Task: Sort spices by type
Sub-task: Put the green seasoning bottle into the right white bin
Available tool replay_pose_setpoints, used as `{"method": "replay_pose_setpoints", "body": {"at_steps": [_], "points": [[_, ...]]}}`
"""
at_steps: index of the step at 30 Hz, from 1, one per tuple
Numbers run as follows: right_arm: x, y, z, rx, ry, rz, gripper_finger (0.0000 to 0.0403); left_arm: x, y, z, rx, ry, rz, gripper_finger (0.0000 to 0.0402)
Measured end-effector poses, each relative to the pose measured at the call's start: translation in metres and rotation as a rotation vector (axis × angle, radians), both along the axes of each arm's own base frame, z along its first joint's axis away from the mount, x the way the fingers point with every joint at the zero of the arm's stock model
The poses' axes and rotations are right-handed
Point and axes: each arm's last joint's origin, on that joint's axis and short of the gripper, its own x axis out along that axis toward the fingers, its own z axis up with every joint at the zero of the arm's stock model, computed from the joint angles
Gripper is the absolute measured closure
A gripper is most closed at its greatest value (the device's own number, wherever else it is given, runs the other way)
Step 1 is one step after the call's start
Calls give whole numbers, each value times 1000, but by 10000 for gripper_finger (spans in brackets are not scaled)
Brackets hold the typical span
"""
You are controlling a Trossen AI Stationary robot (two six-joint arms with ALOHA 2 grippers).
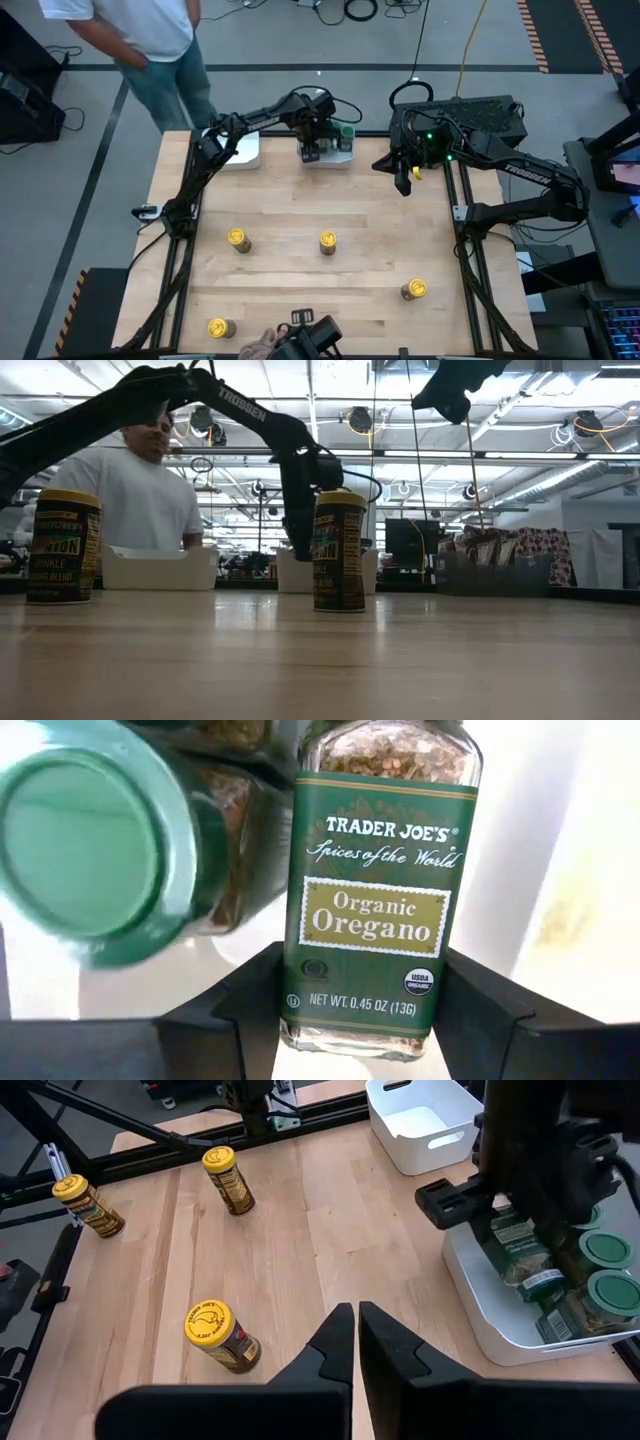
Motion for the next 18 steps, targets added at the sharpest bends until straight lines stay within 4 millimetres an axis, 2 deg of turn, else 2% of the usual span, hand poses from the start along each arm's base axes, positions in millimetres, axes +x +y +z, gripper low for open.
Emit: {"method": "replay_pose_setpoints", "body": {"at_steps": [11,13,18], "points": [[0,0,0,-5,0,3,403,-5,-6,23,-101,11,-13,195],[0,0,0,-5,0,3,403,-7,-9,31,-121,-18,-18,195],[0,0,0,-5,0,4,403,-17,-19,69,-156,-134,-4,195]]}}
